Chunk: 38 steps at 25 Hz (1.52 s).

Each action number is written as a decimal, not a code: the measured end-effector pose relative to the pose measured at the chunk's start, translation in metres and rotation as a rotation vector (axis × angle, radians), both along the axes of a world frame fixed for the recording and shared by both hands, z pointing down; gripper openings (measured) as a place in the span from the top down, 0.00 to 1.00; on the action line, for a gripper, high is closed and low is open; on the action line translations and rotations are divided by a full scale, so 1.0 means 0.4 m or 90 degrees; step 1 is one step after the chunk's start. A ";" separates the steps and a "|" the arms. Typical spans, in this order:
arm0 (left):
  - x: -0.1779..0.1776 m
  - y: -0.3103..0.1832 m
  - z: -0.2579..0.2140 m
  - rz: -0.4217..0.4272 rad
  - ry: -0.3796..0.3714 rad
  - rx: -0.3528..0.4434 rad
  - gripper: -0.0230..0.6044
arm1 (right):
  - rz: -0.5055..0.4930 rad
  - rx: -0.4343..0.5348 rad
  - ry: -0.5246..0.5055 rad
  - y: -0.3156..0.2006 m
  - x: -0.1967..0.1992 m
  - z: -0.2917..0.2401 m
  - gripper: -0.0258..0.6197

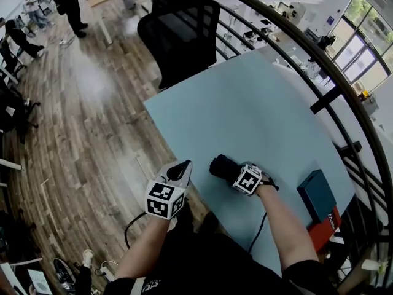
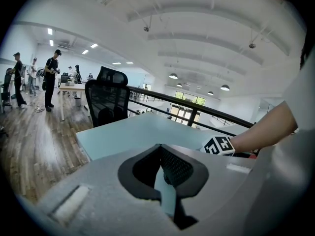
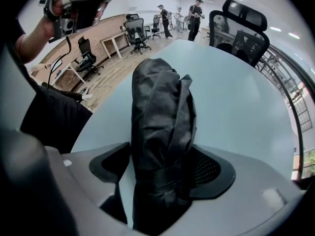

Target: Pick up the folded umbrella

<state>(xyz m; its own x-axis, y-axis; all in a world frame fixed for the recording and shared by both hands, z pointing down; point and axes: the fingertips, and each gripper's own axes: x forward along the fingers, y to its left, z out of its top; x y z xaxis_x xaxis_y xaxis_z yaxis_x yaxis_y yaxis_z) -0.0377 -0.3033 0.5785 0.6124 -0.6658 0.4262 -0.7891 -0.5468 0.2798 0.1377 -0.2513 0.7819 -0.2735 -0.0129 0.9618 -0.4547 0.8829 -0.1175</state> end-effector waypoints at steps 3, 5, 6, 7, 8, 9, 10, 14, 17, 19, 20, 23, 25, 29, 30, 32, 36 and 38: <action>0.006 0.001 -0.001 0.003 0.002 -0.001 0.95 | 0.008 0.008 0.012 -0.001 0.013 -0.002 0.38; 0.011 0.001 -0.002 0.006 0.003 -0.001 0.95 | 0.012 0.010 0.014 0.008 0.012 -0.001 0.40; 0.014 0.002 -0.002 0.008 0.004 -0.001 0.95 | 0.013 0.012 0.013 0.014 0.009 -0.001 0.43; 0.017 0.003 -0.003 0.010 0.005 -0.001 0.95 | 0.012 0.016 0.006 0.019 0.001 -0.001 0.47; 0.019 0.004 -0.006 0.012 0.006 0.001 0.95 | 0.011 0.021 -0.003 0.022 -0.007 -0.001 0.50; 0.022 0.005 -0.010 0.013 0.007 0.002 0.95 | 0.013 0.024 -0.008 0.024 -0.012 -0.002 0.52; 0.025 0.005 -0.016 0.016 0.008 0.004 0.95 | 0.018 0.026 -0.011 0.025 -0.013 -0.003 0.54; 0.033 0.015 -0.033 0.026 0.004 0.009 0.95 | 0.046 0.043 -0.018 0.025 -0.010 -0.013 0.55; 0.029 0.018 -0.050 0.024 -0.001 0.015 0.95 | 0.071 0.051 -0.026 0.023 0.001 -0.024 0.55; 0.032 0.016 -0.062 0.024 -0.003 0.020 0.95 | 0.102 0.059 -0.038 0.013 0.018 -0.043 0.56; 0.035 0.016 -0.068 0.026 -0.004 0.022 0.95 | 0.121 0.062 -0.051 0.010 0.023 -0.057 0.56; 0.048 0.022 -0.084 0.030 -0.005 0.027 0.95 | 0.180 0.066 -0.111 0.006 0.033 -0.097 0.56; 0.054 0.027 -0.090 0.032 -0.006 0.029 0.95 | 0.217 0.078 -0.154 -0.003 0.042 -0.132 0.56; 0.061 0.028 -0.097 0.036 -0.009 0.032 0.95 | 0.299 0.115 -0.251 -0.029 0.058 -0.207 0.56; 0.062 0.028 -0.100 0.038 -0.009 0.032 0.95 | 0.322 0.124 -0.278 -0.033 0.062 -0.227 0.56; 0.063 0.031 -0.108 0.041 -0.010 0.033 0.95 | 0.363 0.143 -0.333 -0.037 0.068 -0.271 0.56; 0.059 0.027 -0.129 0.044 -0.013 0.041 0.95 | 0.397 0.184 -0.416 -0.036 0.059 -0.367 0.57; 0.057 0.017 -0.139 0.042 -0.012 0.047 0.95 | 0.395 0.203 -0.447 -0.032 0.049 -0.415 0.57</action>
<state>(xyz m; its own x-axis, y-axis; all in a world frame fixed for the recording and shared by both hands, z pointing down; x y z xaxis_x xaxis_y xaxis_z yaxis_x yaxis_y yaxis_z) -0.0150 -0.2964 0.5227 0.6485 -0.6540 0.3895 -0.7553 -0.6166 0.2221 0.1571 -0.2641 0.6159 -0.6368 -0.5774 0.5109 -0.7661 0.5484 -0.3352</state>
